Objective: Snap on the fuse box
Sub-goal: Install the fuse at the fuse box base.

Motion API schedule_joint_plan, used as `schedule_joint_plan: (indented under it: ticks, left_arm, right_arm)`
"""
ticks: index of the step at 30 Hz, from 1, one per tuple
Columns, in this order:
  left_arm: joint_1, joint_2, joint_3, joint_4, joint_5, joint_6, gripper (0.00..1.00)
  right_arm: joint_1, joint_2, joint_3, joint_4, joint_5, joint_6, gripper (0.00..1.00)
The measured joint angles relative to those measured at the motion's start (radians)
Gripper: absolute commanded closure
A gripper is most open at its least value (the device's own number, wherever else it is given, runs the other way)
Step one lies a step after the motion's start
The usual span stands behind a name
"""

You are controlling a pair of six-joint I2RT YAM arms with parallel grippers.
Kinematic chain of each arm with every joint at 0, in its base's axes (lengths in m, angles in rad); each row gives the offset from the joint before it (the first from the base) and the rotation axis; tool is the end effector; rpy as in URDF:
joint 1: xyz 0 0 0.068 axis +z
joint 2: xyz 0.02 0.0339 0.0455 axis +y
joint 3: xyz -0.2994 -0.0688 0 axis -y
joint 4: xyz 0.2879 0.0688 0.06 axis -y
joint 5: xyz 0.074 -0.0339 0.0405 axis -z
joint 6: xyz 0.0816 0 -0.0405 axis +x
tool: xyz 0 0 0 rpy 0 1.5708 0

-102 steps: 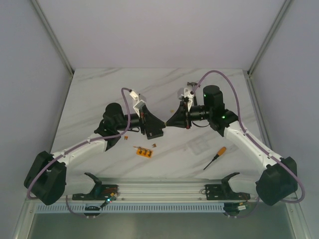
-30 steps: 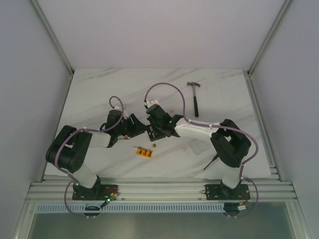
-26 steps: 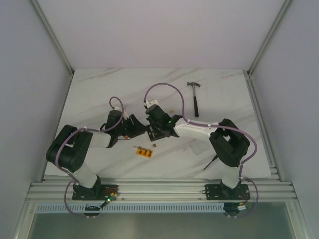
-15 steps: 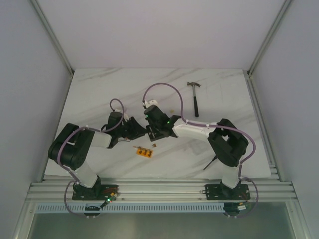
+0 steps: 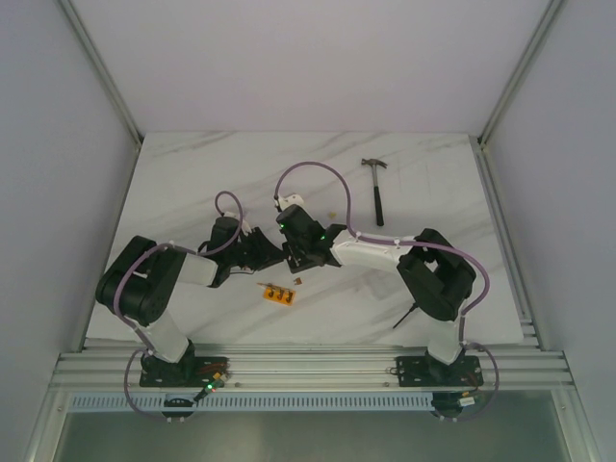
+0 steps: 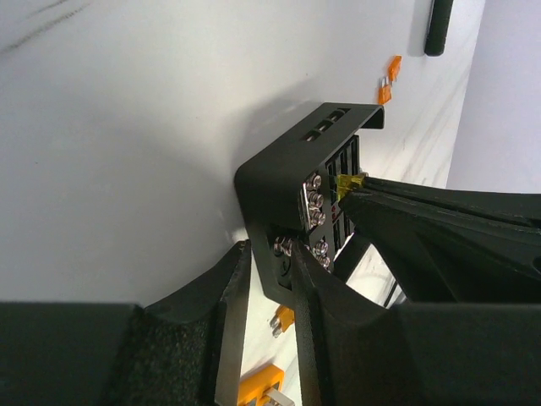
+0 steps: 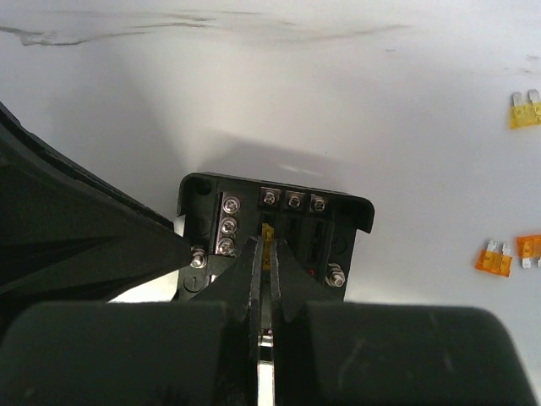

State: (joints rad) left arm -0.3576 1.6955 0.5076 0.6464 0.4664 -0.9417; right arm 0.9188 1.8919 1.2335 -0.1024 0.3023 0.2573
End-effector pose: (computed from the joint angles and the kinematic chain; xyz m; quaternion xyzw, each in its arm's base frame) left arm 0.3116 -0.1556 0.0902 -0.1349 0.8438 -0.4499 0.2597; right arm 0.3160 0.3739 0.1642 -0.2390 0.8786 0.1009 0.4009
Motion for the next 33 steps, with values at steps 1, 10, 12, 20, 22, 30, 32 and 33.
schedule_joint_plan:
  ticks: [1,10,12,20,22,30,32,33]
  left_arm:
    - [0.0,0.0,0.0,0.002,0.0,0.0,0.67]
    - [-0.007,0.005,0.0,0.02,-0.003,-0.009,0.71]
    - [-0.009,0.005,0.0,0.022,-0.006,-0.011,0.71]
    - [-0.01,0.005,0.0,0.024,-0.007,-0.011,0.72]
    - [-0.01,0.005,0.0,0.024,-0.007,-0.011,0.72]
    - [-0.011,0.005,0.0,0.025,-0.008,-0.011,0.72]
    - [-0.011,0.005,0.0,0.026,-0.008,-0.011,0.73]
    - [-0.011,0.005,0.0,0.026,-0.008,-0.011,0.73]
  right_arm:
    - [0.0,0.0,0.001,0.0,0.002,0.0,1.0]
    - [0.006,0.006,0.006,-0.002,0.023,0.0,0.99]
    - [0.006,0.006,0.007,-0.003,0.025,0.0,0.95]
    - [0.006,0.006,0.011,-0.013,0.024,0.0,0.85]
    - [0.006,0.008,0.014,-0.016,0.024,0.0,0.84]
    - [0.009,0.026,0.041,-0.042,0.023,-0.004,0.79]
    - [0.011,0.029,0.041,-0.047,0.024,-0.004,0.79]
    - [0.012,0.031,0.041,-0.05,0.024,-0.004,0.79]
